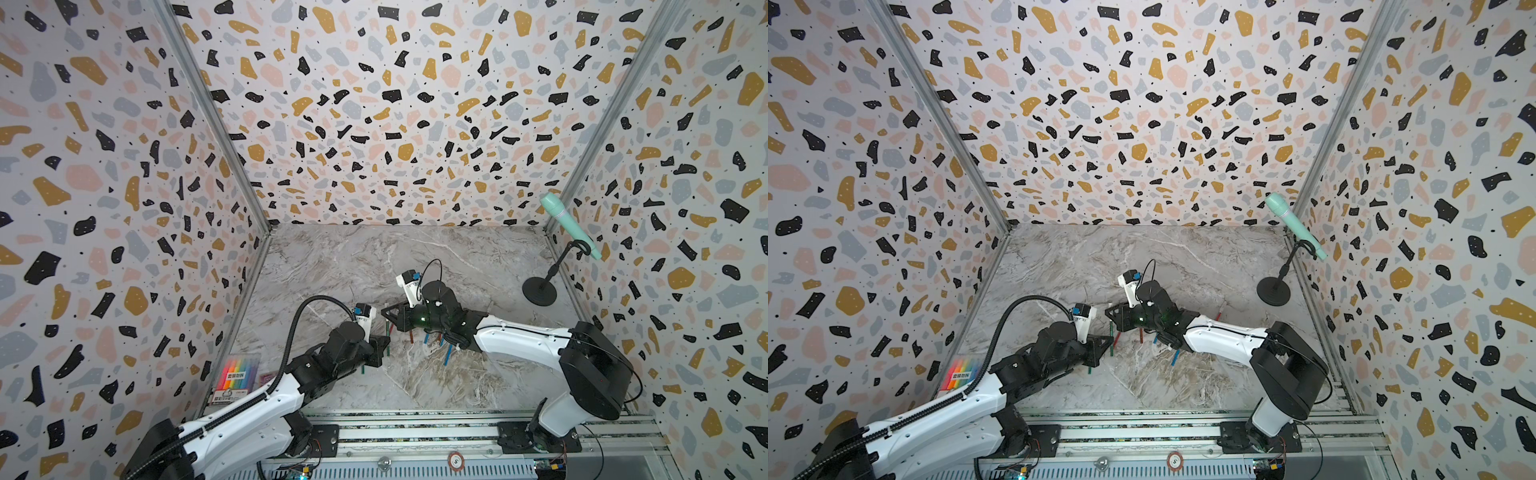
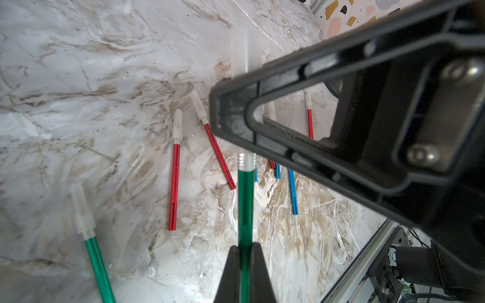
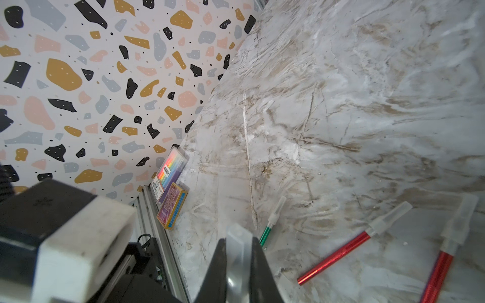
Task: Remove protective caps from carving knives
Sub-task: Remove the protective sleeve from the carving knife.
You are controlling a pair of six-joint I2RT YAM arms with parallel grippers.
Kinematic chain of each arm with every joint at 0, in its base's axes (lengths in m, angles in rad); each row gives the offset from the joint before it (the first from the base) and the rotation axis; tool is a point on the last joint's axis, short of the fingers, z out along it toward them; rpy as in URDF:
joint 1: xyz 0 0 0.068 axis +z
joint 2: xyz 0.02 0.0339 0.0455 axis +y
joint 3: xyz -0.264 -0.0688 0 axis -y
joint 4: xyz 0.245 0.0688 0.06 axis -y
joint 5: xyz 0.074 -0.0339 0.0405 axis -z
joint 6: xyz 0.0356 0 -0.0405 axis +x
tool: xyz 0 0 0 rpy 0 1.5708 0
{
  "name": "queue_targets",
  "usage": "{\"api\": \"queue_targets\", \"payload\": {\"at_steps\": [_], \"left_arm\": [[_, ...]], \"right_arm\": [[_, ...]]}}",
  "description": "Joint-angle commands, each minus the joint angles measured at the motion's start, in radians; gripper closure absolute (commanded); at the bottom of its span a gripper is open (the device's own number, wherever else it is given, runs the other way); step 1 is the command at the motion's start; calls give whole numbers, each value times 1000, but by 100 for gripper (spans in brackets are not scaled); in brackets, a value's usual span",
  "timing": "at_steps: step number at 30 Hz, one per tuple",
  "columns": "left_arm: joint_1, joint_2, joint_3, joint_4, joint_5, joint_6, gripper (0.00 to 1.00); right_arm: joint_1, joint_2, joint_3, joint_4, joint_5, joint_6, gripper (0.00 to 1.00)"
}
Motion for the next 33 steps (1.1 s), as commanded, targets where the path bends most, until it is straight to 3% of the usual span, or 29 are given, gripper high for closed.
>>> {"api": "queue_targets", "payload": {"at_steps": [1,13,14,16,17,19,26,33], "left_arm": [[-6,-2,-17,-3,-18,8,100],[-6,-43,-23,19,-24,-10,100],[-6,-43,-25,26,-17,-10,92],[-5,-42,-27,39,-4,-10,65],[-5,-40,-26,44,3,-7,57],[-6,-39,-24,47,7,-2,51],[-5,-19,-17,60,12,-1,50],[-6,-17,-22,137,52,-42,61]], "right_arm": [[-4,-33,35,-23,13,0,99],[-12,-59,19,-43,19,26,100],[-12,-65,15,-42,17,30,100],[-12,-76,7,-40,20,34,100],[-13,-82,4,-39,22,34,100],[-12,-87,2,-44,25,34,100],[-12,-93,-12,-32,14,55,100],[-6,-67,-12,7,-18,82,100]]}}
